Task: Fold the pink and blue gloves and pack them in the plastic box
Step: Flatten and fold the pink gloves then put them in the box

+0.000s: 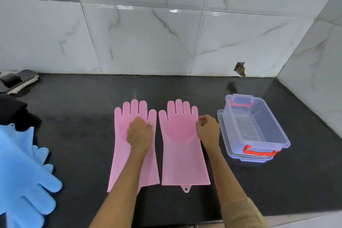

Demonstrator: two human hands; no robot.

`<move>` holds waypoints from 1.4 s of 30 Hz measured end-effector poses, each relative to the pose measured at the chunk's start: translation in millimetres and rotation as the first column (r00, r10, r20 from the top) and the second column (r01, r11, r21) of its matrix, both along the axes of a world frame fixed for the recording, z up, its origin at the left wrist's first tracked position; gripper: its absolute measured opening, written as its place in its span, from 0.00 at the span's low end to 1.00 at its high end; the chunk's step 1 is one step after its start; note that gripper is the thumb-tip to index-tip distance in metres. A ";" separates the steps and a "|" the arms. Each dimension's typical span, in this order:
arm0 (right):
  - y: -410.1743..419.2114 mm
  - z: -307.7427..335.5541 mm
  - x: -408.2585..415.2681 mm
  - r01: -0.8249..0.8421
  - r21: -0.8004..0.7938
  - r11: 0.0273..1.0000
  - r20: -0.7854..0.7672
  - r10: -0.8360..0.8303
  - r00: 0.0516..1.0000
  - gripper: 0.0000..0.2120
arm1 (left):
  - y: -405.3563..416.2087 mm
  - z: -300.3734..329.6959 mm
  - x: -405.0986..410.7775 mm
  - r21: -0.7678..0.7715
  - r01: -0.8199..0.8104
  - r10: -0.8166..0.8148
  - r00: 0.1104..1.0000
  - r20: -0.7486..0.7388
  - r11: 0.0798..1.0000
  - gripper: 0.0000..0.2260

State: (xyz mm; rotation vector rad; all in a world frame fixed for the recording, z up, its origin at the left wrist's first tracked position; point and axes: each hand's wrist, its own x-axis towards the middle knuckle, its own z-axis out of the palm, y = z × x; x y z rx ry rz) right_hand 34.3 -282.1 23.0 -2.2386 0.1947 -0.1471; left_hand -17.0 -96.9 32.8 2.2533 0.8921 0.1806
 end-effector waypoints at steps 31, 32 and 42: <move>96.9 24.8 -10.1 -0.471 0.400 0.786 -0.106 0.550 0.828 0.28 | 100.2 15.1 -40.8 -0.592 0.346 -0.344 0.931 0.122 0.727 0.37; 88.3 32.6 -4.3 -0.458 0.427 0.780 -0.094 0.542 0.835 0.27 | 95.7 22.1 -34.4 -0.592 0.377 -0.361 0.920 0.152 0.712 0.38; -9.0 31.2 22.0 -0.216 0.337 0.916 -0.375 0.342 0.862 0.28 | -2.6 7.7 11.2 -0.716 0.458 -0.516 0.842 0.159 0.527 0.42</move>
